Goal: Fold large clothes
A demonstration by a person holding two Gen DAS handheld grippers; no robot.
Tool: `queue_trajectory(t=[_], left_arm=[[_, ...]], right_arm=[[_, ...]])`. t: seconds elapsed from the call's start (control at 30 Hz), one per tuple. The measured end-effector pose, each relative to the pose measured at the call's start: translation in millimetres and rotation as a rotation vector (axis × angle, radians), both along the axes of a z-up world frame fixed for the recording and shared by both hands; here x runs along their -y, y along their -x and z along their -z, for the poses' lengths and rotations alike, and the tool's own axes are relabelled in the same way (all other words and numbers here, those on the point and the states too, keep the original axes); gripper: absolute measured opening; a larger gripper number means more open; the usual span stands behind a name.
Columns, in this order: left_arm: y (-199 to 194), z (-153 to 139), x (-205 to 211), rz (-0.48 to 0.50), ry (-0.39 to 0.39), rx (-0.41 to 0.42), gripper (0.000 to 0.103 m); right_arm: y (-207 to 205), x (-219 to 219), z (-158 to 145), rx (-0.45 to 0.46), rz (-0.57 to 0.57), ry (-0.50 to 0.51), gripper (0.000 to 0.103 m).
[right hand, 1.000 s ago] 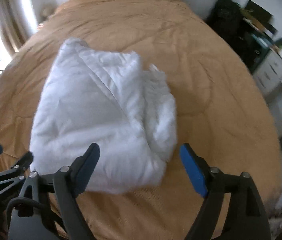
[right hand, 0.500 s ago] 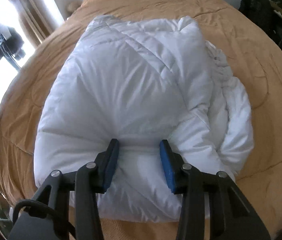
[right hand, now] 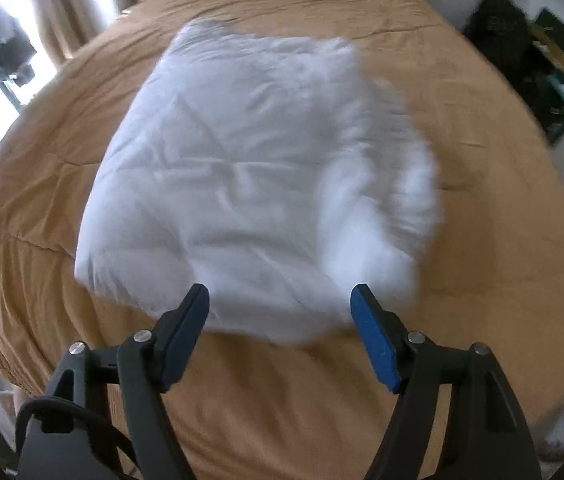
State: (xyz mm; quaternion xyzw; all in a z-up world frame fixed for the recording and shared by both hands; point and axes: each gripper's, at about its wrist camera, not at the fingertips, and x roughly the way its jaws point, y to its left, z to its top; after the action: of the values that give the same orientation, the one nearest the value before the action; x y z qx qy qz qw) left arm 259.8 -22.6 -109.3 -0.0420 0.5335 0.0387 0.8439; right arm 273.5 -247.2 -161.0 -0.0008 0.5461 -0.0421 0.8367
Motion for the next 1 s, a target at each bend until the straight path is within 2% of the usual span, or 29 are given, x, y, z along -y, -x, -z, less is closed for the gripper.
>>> queue_trajectory(t=[0.07,0.2,0.37,0.47,0.6,0.73,0.87,1.0], left_arm=[[0.0,-6.4,5.4,0.010,-0.015,0.000,0.095],[4.8,-29.1,16.5,0.042,-0.014,0.017,0.095],[18.4,-49.4,28.6,0.080,0.024,0.022,0.095],[27.7,-55.3,33.8,0.104,0.022,0.026,0.095],[36.0,-65.0,41.5,0.115,-0.052,0.064,0.095],[37.7,-68.6,37.4,0.104,-0.020,0.065,0.095],[39.4,-70.3,37.4,0.106,-0.047,0.067,0.095],[43.4,-71.4,40.2,0.117,-0.042,0.065,0.095]], right_arm=[[13.5,4.5,-25.5,0.001,0.045,0.013,0.084],[35.6,6.9,-73.2,-0.013,0.076,-0.051,0.085],[55.8,-3.5,-117.5,0.070,0.097,-0.015,0.086],[68.5,-9.7,-129.5,0.085,0.079,-0.052,0.087],[76.0,-15.4,-132.8,0.092,0.049,-0.078,0.087],[79.5,-17.3,-134.8,0.098,0.040,-0.066,0.087],[83.3,-16.3,-134.8,0.101,0.057,-0.079,0.087],[87.3,-15.9,-135.8,0.114,0.057,-0.085,0.087]])
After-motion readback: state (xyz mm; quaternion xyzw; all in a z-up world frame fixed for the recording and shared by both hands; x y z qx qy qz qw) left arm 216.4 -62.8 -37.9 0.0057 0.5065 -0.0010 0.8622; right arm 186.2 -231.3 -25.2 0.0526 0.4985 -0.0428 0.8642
